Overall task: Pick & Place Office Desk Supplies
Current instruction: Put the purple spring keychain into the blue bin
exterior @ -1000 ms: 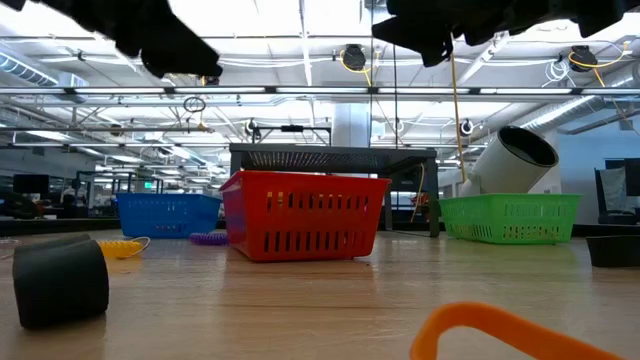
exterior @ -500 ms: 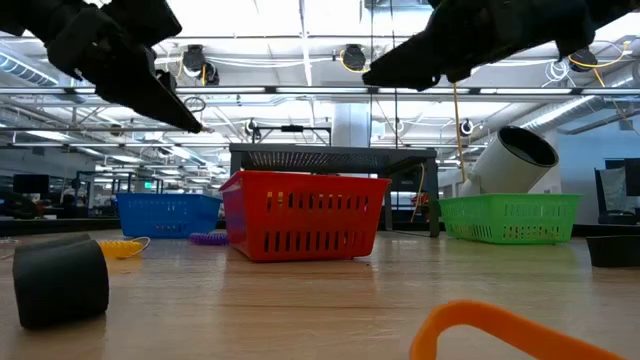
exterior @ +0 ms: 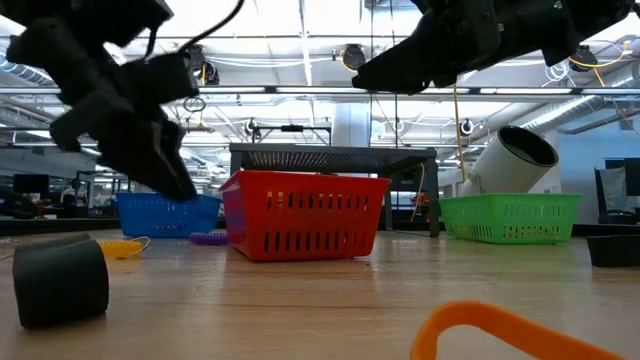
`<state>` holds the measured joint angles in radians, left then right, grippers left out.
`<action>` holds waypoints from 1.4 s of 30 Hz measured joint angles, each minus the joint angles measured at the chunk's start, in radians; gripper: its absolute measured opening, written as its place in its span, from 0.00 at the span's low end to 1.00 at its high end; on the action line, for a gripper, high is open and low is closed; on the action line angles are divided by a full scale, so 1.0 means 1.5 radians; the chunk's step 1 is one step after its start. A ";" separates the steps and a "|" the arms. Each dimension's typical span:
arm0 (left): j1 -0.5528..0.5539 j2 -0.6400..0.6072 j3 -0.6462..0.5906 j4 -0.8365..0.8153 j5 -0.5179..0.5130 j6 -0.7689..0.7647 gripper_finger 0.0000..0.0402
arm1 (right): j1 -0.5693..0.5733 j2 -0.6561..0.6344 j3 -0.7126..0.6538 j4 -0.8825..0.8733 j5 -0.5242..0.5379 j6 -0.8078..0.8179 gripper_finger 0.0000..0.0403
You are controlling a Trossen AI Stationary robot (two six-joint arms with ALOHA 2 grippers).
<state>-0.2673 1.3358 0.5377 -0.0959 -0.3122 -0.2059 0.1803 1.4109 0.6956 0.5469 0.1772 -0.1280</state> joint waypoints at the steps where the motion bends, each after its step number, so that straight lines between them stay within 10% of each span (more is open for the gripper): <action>1: 0.002 0.011 0.000 0.007 0.000 0.004 0.47 | 0.000 0.000 0.000 0.001 0.000 0.000 0.49; 30: 0.064 0.147 0.002 0.109 0.086 0.026 0.46 | -0.002 0.000 0.000 -0.003 0.001 0.002 0.49; 42: 0.096 0.150 0.001 0.121 0.088 0.018 0.04 | -0.002 0.000 0.000 -0.003 0.003 0.002 0.49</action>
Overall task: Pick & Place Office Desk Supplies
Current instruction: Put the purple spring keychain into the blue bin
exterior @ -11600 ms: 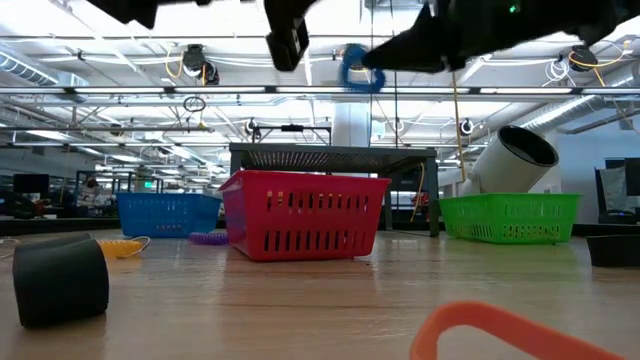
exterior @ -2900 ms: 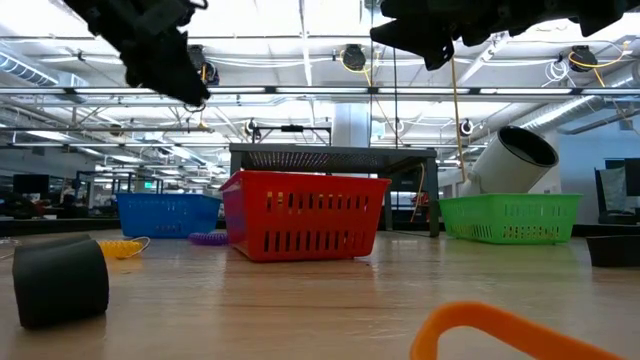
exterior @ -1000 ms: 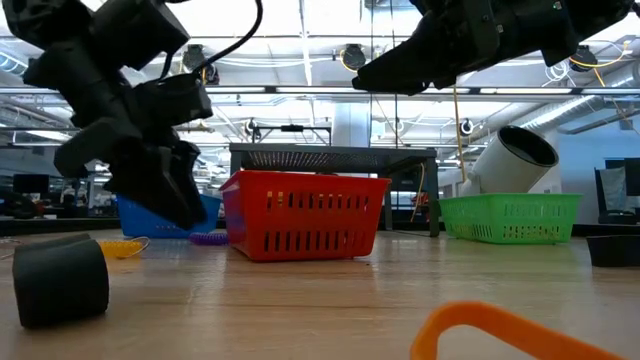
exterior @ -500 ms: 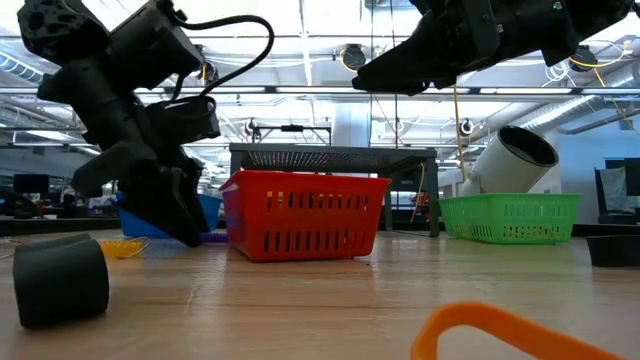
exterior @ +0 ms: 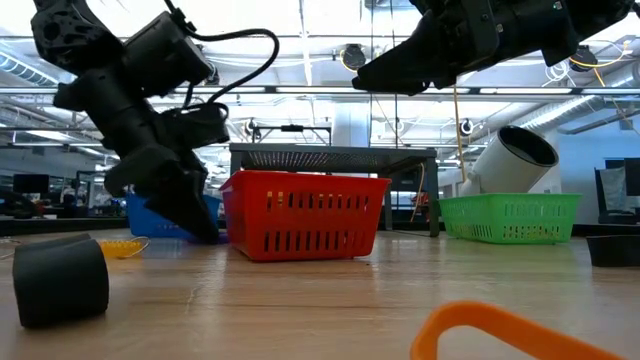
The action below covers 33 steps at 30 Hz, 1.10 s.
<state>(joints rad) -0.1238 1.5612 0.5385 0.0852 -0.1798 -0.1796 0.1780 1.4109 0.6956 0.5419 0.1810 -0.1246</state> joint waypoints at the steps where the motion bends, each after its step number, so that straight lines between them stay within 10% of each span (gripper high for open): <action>1: 0.001 0.000 0.000 0.003 -0.001 -0.005 0.05 | 0.000 0.000 0.000 0.000 0.000 0.000 0.49; 23: -0.015 -0.047 0.018 -0.007 0.027 -0.062 0.02 | 0.000 0.000 0.000 0.005 0.000 0.001 0.49; 33: -0.052 -0.164 0.019 -0.111 -0.072 -0.096 0.02 | 0.000 0.000 0.000 0.010 0.001 0.001 0.49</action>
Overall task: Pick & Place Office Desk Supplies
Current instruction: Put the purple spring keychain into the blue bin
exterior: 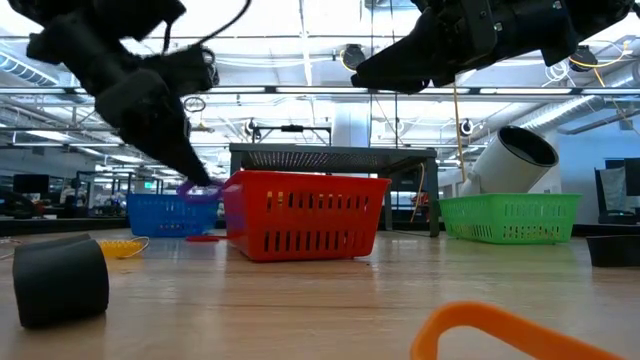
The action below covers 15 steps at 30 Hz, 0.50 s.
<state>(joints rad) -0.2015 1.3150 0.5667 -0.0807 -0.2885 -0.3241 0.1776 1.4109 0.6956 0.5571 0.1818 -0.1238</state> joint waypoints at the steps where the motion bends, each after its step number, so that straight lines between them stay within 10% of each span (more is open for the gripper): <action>1: -0.004 -0.010 0.000 -0.002 -0.001 0.000 0.02 | 0.000 0.000 0.000 0.000 0.000 0.000 0.49; 15: -0.046 -0.161 0.014 -0.003 -0.045 0.005 0.02 | 0.000 0.000 0.000 0.046 0.000 0.032 0.49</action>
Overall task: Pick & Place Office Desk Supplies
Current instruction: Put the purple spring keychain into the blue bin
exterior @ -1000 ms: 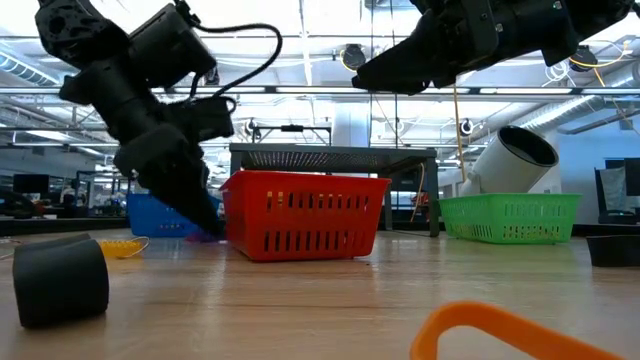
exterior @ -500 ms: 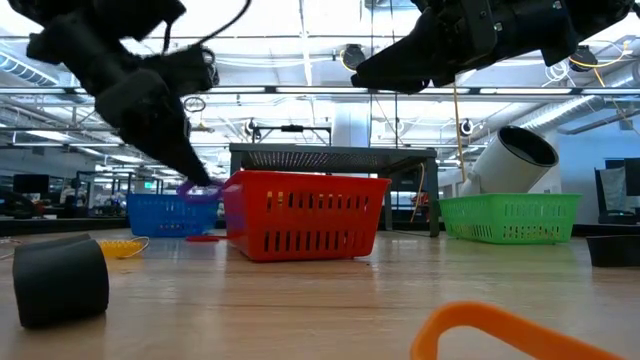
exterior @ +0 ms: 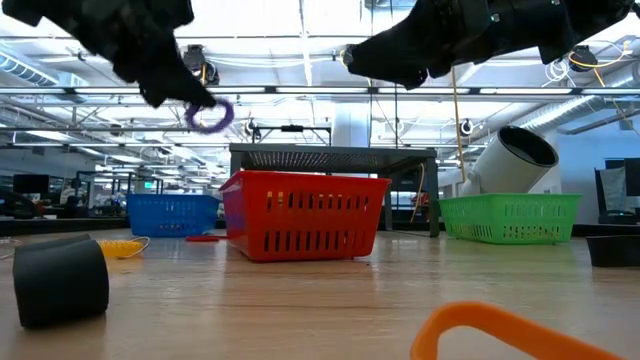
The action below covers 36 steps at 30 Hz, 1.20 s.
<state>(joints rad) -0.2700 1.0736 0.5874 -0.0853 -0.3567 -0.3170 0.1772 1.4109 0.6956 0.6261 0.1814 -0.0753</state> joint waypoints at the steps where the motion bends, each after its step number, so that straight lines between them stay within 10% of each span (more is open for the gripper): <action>1: -0.002 -0.012 0.000 0.000 -0.011 0.003 0.02 | 0.000 0.000 0.000 0.005 0.000 0.008 0.49; 28: -0.021 -0.122 0.000 -0.192 -0.458 0.036 0.02 | -0.064 0.000 0.000 -0.007 0.000 -0.011 0.49; 36: -0.021 -0.121 0.000 -0.254 -0.481 -0.005 0.23 | -0.100 0.004 -0.051 0.061 0.000 0.006 0.49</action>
<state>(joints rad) -0.3008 0.8919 0.5869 -0.4658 -1.0788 -0.3246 0.0267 1.4169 0.6188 0.7174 0.1813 -0.0661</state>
